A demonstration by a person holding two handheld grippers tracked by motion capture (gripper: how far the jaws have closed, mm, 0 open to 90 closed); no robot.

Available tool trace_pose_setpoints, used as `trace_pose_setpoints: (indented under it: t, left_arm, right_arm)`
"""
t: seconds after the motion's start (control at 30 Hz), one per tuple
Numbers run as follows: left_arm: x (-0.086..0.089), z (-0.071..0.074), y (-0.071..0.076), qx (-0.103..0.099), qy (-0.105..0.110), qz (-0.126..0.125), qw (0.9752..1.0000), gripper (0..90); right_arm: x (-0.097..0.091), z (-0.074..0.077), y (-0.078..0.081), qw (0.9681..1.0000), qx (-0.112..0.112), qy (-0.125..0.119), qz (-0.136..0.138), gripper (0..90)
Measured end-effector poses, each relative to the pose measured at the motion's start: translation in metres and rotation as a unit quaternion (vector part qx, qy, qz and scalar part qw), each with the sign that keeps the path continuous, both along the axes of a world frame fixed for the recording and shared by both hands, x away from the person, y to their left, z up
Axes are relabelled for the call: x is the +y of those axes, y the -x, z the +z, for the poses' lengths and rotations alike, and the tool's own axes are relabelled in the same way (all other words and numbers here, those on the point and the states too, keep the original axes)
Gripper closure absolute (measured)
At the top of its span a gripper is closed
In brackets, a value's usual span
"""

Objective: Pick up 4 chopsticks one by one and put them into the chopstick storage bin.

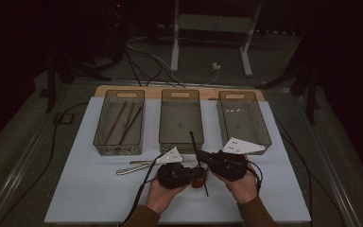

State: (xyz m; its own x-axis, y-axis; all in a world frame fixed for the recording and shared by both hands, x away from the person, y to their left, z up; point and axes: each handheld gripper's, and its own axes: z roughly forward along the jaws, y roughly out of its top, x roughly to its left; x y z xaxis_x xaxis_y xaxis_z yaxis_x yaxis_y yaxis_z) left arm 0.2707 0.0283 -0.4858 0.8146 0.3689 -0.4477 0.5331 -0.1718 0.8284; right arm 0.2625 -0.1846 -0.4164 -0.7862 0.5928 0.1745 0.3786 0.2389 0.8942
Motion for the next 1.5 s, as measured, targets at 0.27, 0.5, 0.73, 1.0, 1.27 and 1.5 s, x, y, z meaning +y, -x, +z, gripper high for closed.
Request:
trace_pose_setpoints:
  t: [0.27,0.5,0.73,1.0,1.27,1.5]
  left_arm:
    - [0.004,0.006,0.0,0.015,0.011,-0.001,0.9998,87.7]
    - [0.016,0.011,-0.001,0.005,-0.012,0.023,0.9997,87.7]
    - [0.035,0.017,-0.003,-0.007,-0.031,0.05,0.9982,87.8]
    - [0.057,0.025,-0.007,-0.007,-0.028,0.075,0.9967,87.8]
    - [0.077,0.033,-0.009,-0.012,-0.029,0.097,0.9948,87.7]
    - [0.097,0.036,-0.011,-0.014,-0.036,0.12,0.992,87.7]
  right_arm:
    - [-0.002,-0.004,-0.004,0.9999,0.014,0.004,-0.005,50.4]
    - [-0.003,-0.006,-0.007,0.9986,0.023,0.031,-0.035,12.2]
    - [-0.01,-0.012,-0.01,0.9972,0.033,0.045,-0.049,2.2]
    - [-0.018,-0.02,-0.011,0.9963,0.042,0.061,-0.043,0.1]
    - [-0.026,-0.026,-0.011,0.9955,0.047,0.066,-0.05,0.2]
    - [-0.033,-0.032,-0.009,0.9948,0.051,0.071,-0.051,0.2]
